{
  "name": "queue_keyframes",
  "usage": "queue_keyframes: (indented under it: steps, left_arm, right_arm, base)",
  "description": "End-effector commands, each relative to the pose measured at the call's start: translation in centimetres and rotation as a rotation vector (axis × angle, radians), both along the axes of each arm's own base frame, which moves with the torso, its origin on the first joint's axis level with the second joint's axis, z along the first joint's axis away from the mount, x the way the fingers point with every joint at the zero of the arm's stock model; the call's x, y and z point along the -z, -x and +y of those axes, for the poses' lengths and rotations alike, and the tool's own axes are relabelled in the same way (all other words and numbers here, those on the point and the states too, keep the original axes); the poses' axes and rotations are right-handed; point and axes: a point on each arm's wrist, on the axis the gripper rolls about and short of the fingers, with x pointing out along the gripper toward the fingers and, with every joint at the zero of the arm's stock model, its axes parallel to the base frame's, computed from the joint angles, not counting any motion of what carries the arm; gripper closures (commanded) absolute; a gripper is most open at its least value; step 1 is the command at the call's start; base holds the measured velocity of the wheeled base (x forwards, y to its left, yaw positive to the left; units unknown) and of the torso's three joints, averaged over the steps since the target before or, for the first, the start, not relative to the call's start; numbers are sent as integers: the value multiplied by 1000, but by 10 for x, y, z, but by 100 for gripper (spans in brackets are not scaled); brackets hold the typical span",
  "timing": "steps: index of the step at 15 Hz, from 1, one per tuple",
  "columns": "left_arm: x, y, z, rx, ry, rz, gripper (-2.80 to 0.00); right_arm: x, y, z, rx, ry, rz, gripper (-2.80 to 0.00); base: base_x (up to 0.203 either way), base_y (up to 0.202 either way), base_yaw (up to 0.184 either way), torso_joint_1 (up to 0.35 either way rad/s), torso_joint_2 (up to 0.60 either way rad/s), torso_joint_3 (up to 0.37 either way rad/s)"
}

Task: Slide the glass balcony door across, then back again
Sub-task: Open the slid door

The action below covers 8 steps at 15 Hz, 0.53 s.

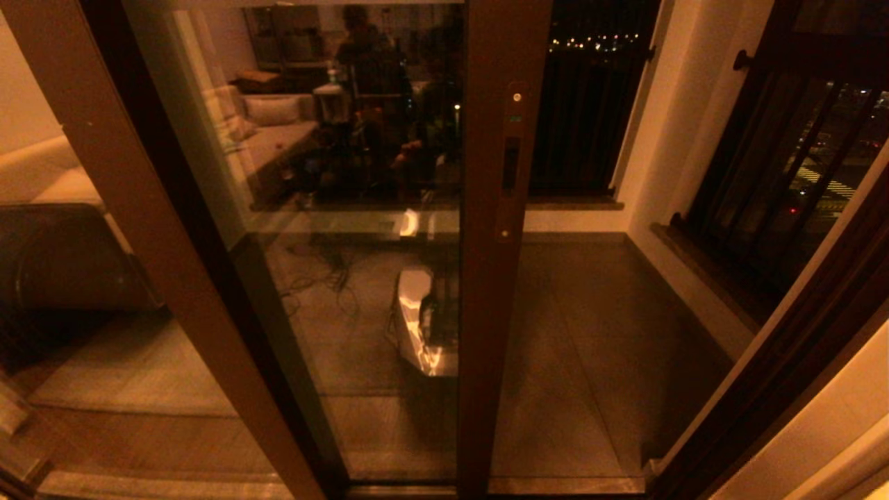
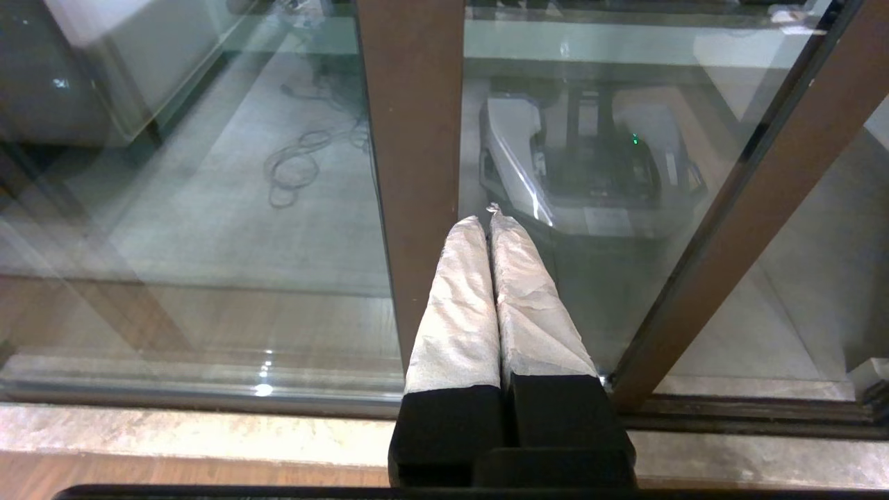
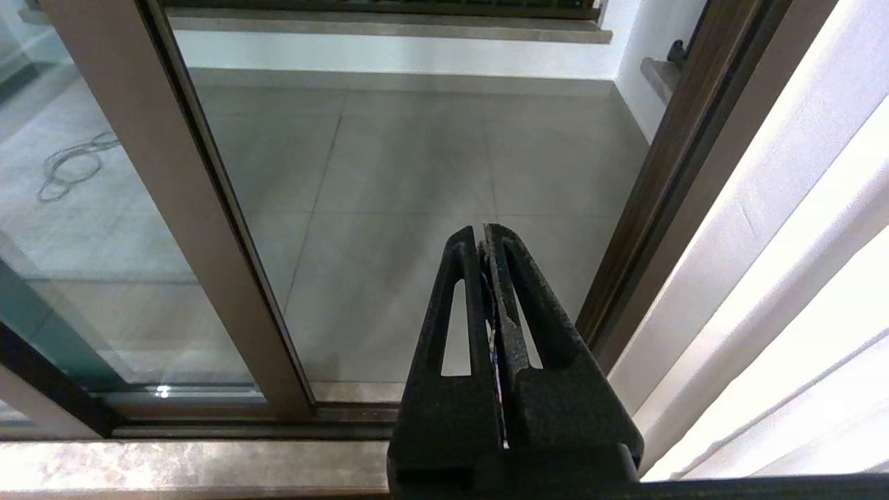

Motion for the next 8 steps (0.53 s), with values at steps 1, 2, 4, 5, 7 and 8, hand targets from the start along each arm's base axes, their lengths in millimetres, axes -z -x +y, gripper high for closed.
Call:
queue_keyframes:
  steps: [1,2,4,5,7,8]
  left_arm:
    - [0,0,0,0,0,0,0]
    - [0,0,0,0,0,0,0]
    - [0,0,0,0,0,0,0]
    - [0,0,0,0,0,0,0]
    - [0,0,0,0,-4,0,0]
    - [0,0,0,-3,-27,1,0]
  right_arm:
    - [1,0,0,0,-12,6,0]
    - [1,0,0,2,-13,6,0]
    - [1,0,0,2,-15,6,0]
    - [1,0,0,2,-15,6,0]
    - [1,0,0,2,-15,6,0]
    - [0,0,0,2,-15,5,0]
  base:
    - [0,0,0,0,0,0]
    - [0,0,0,0,0,0]
    - [0,0,0,0,0,0]
    - [0,0,0,0,0,0]
    - [0,0,0,0,0,0]
    - [0,0,0,0,0,0]
